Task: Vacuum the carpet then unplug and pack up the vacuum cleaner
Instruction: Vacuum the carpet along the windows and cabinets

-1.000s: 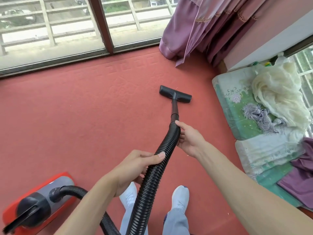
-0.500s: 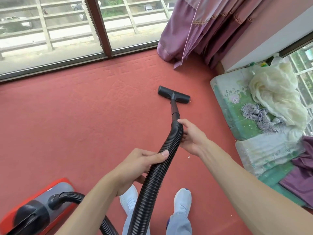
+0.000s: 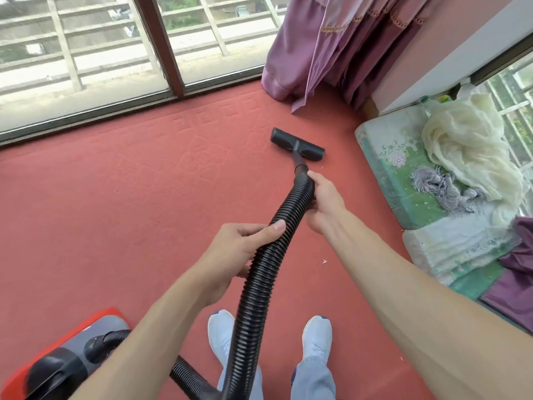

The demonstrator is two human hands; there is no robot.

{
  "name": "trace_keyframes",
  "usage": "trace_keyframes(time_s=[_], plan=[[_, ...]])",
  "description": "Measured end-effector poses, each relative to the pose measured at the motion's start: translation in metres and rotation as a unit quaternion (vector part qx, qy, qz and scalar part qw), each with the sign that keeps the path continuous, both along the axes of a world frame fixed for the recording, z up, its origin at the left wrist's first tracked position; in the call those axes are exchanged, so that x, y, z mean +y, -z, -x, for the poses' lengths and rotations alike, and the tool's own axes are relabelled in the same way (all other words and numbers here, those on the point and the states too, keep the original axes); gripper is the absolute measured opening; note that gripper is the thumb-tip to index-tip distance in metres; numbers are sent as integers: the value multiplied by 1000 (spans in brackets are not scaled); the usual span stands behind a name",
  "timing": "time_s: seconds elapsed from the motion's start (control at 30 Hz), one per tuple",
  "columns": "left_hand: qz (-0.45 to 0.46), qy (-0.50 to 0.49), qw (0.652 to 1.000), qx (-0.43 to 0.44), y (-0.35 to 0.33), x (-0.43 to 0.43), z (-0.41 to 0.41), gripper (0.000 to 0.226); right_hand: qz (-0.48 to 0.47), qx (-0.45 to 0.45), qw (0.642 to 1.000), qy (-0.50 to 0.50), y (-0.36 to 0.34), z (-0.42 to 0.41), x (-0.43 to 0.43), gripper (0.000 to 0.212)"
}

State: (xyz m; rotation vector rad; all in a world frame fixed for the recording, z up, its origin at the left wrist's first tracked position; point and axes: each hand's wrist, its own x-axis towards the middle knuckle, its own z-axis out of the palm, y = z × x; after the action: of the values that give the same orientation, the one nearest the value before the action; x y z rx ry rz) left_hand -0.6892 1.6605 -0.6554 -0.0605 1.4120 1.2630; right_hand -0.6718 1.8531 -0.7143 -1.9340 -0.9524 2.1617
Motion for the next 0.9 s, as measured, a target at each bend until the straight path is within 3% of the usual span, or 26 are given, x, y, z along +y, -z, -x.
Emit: trace_keyframes(time_s=[0.17,0.27,0.33,0.47,0.67,0.77,0.9], plan=[[-37,74,996,33,-30,-8,24,41,81,45,989,112,-24,-35,-5,47],[-41,93,994,43,-42,-7,37,42,98,43,988,115,-28,-41,-6,18],[-25,93,995,38,-41,-6,36,50,104,25,990,93,-26,-42,-9,15],[18,81,996,28,-25,-1,14,63,86,-13,995,46,-6,-44,-4,18],[52,58,997,22,5,39,-30,36,51,-44,998,-9,10,-50,30,39],[6,112,993,-17,3,47,-30,34,52,-47,998,5,2,-57,40,56],[-88,239,963,-86,-12,34,-3,32,112,-27,993,-13,-16,-75,42,64]])
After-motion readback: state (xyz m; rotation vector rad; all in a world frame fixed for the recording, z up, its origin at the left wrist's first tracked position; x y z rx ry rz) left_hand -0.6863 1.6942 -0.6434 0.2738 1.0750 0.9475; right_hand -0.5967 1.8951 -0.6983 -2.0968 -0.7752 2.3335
